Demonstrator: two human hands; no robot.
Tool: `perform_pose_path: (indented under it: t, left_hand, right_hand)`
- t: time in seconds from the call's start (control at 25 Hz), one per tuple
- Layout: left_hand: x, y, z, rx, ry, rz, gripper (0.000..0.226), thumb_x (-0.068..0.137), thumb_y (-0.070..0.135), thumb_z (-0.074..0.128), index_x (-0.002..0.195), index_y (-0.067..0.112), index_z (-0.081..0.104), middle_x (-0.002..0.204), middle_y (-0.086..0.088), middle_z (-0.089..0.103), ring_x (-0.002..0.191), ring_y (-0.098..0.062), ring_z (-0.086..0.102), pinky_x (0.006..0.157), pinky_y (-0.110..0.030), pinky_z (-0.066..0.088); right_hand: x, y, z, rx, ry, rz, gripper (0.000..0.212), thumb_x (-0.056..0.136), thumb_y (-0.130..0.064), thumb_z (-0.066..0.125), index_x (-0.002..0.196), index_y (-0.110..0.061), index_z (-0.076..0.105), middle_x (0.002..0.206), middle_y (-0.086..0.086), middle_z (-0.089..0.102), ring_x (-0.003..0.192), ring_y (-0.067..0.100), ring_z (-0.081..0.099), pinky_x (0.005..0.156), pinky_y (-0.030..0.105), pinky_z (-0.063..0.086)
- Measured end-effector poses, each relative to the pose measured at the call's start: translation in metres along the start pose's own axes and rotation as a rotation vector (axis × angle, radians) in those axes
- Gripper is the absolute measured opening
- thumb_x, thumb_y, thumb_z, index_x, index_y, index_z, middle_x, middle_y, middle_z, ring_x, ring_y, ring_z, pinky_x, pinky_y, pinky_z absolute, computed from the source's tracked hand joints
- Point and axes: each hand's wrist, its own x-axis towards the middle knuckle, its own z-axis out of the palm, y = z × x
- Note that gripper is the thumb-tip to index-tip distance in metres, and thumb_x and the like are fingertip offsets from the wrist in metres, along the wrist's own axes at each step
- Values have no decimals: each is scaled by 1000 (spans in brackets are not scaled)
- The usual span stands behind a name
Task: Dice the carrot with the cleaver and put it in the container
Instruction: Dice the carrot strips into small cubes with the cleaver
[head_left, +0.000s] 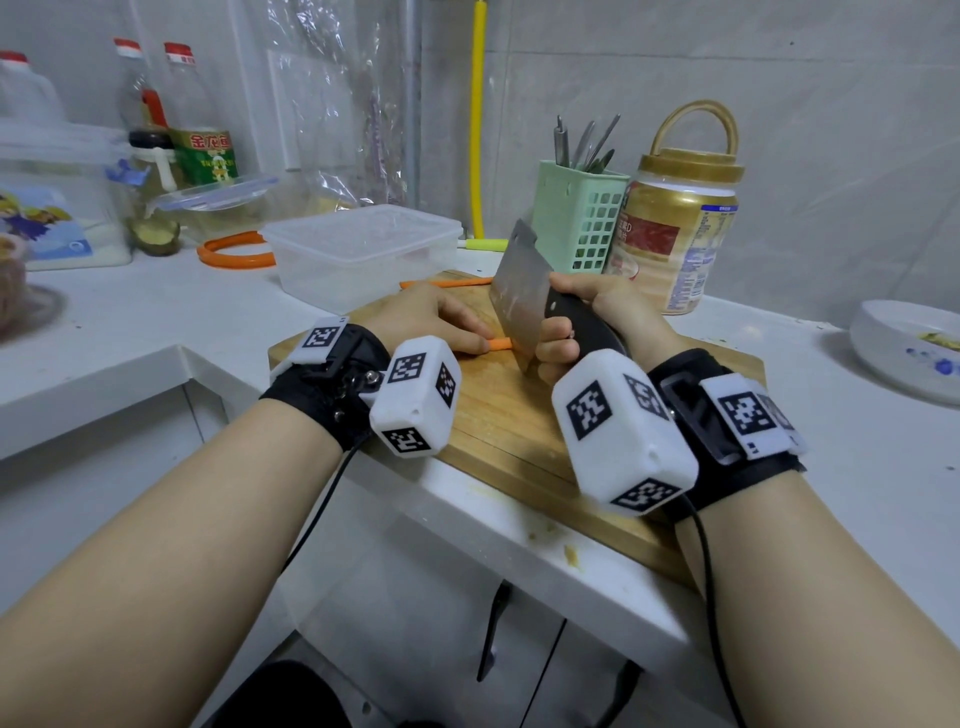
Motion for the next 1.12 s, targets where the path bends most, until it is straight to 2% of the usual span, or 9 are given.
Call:
perform_pose_path:
  t: [0.16, 0.4, 0.6, 0.76, 0.84, 1.0, 1.12]
  left_hand:
    - [2, -2, -1, 47, -4, 10, 5, 75, 33, 82, 78, 33, 78, 88, 19, 73, 96, -2, 64, 97, -27, 47]
    - [3, -4, -2, 71, -18, 13, 11, 74, 37, 81, 84, 34, 78, 90, 16, 73, 98, -6, 64, 102, -39, 47]
    - [3, -3, -1, 73, -25, 26, 13, 72, 41, 81, 83, 35, 78, 91, 12, 74, 100, -11, 65, 102, -41, 47]
    - [2, -3, -1, 70, -19, 11, 9, 74, 38, 81, 82, 36, 78, 85, 16, 73, 93, -6, 64, 99, -37, 48]
    - [1, -2, -1, 58, -17, 7, 7, 75, 35, 81, 81, 34, 78, 81, 18, 72, 88, -2, 63, 94, -32, 49]
    - [-1, 1, 0, 6, 7, 31, 9, 76, 26, 82, 80, 23, 75, 59, 19, 63, 61, 7, 55, 71, -18, 43]
    - [-3, 3, 1, -13, -3, 53, 8, 77, 22, 81, 75, 21, 73, 56, 19, 62, 58, 8, 53, 63, -11, 41]
  right_hand:
    - [-10, -2, -13, 77, -71, -22, 33, 98, -34, 40, 72, -13, 37, 43, -1, 37, 31, 11, 35, 57, 22, 23]
    - [-15, 2, -12, 25, -124, -37, 37, 96, -39, 39, 68, -15, 36, 41, -1, 35, 31, 12, 34, 42, 19, 36]
    - [-15, 4, -6, 18, -139, -42, 38, 98, -35, 37, 70, -11, 42, 43, -1, 36, 30, 11, 34, 41, 17, 33]
    - [-15, 5, -4, -19, -114, -29, 38, 98, -36, 37, 69, -11, 40, 42, -1, 36, 30, 12, 34, 46, 20, 27]
    - [-15, 5, -1, -60, -93, -19, 34, 98, -36, 40, 74, -11, 41, 43, 0, 37, 30, 13, 34, 48, 24, 24]
    - [-7, 5, 8, -191, -27, -9, 26, 97, -35, 47, 101, -11, 38, 46, 2, 40, 32, 16, 36, 44, 21, 27]
    - [-1, 3, 10, -181, -28, 3, 27, 96, -32, 48, 107, -12, 35, 46, 3, 40, 32, 16, 35, 39, 18, 30]
